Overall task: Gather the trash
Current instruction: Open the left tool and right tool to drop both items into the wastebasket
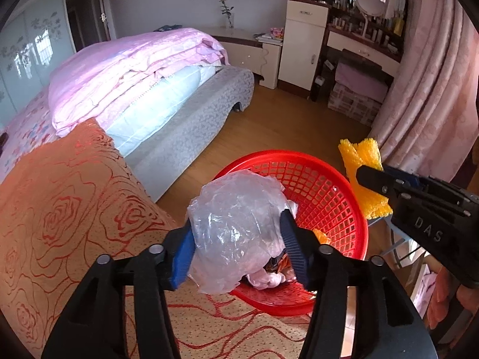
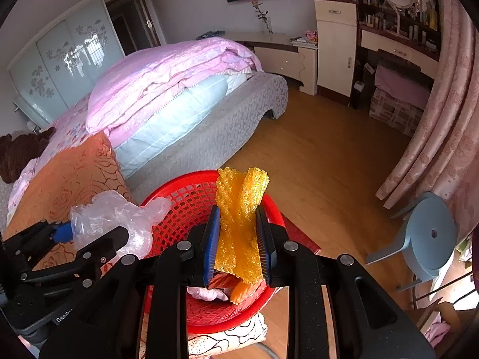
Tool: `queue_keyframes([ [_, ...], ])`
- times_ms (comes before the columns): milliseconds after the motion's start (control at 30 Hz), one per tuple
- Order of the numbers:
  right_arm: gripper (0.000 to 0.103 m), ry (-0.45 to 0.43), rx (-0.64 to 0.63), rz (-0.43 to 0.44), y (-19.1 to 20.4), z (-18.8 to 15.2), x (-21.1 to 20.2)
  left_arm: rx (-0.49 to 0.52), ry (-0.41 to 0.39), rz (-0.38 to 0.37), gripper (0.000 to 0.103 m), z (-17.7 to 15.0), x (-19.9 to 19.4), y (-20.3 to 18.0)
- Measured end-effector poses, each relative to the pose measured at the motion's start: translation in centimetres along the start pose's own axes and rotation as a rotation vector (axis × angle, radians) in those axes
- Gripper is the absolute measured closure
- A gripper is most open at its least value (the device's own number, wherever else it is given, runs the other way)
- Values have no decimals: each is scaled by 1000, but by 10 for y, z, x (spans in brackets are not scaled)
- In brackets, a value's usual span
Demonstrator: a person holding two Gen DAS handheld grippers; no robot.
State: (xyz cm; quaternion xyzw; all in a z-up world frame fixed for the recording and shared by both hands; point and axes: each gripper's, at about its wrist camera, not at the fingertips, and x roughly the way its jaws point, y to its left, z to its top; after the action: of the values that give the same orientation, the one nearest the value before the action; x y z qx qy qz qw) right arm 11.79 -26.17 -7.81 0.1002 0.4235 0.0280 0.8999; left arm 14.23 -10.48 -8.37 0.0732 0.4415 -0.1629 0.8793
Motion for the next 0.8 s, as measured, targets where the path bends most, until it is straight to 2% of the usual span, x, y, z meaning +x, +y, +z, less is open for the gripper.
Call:
queue_keyframes([
  [67, 79, 10, -5, 4, 2, -1, 4, -12, -4, -1, 42, 1, -1, 3],
  [433, 78, 59, -31, 16, 12, -9, 20, -33, -3, -20, 28, 0, -6, 14],
  [733, 78, 83, -57, 33, 18, -13, 26, -52, -17, 9, 27, 1, -9, 20],
  [767, 75, 88, -61, 37, 20, -14, 27, -54, -22, 18, 27, 1, -11, 22],
  [800, 66, 91, -62, 41, 22, -14, 28, -56, -26, 23, 27, 0, -12, 23],
])
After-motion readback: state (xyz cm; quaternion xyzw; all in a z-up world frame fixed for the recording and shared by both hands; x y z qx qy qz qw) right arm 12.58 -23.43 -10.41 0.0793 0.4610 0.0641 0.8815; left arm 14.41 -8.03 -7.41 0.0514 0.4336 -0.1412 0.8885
